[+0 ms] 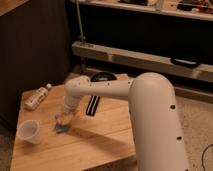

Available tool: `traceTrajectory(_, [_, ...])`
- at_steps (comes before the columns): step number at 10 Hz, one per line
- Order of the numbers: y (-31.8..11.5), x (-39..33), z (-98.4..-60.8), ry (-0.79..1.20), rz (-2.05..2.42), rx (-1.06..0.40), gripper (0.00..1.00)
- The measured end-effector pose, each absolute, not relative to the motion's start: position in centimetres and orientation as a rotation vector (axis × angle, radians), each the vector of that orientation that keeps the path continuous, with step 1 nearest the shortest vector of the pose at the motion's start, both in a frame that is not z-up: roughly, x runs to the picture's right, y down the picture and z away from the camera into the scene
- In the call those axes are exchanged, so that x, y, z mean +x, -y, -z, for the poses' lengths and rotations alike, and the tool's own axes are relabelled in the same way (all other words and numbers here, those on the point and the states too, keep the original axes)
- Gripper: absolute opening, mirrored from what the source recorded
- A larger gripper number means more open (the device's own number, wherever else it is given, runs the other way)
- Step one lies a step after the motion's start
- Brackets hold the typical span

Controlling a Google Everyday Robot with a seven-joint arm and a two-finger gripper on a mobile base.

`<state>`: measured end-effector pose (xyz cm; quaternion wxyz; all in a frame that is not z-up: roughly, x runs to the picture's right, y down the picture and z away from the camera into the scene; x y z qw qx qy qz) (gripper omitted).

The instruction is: Place the pepper on the white sponge

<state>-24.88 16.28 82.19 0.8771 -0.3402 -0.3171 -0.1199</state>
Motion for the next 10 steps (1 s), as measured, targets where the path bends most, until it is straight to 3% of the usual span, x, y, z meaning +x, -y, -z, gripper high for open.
traceTrajectory(3, [-18.9,-26.2,-82.3,0.696,0.247,-0.73,0.03])
traceTrajectory(10, [-17.4,-28.3,-81.2,0.659,0.343,-0.692,0.03])
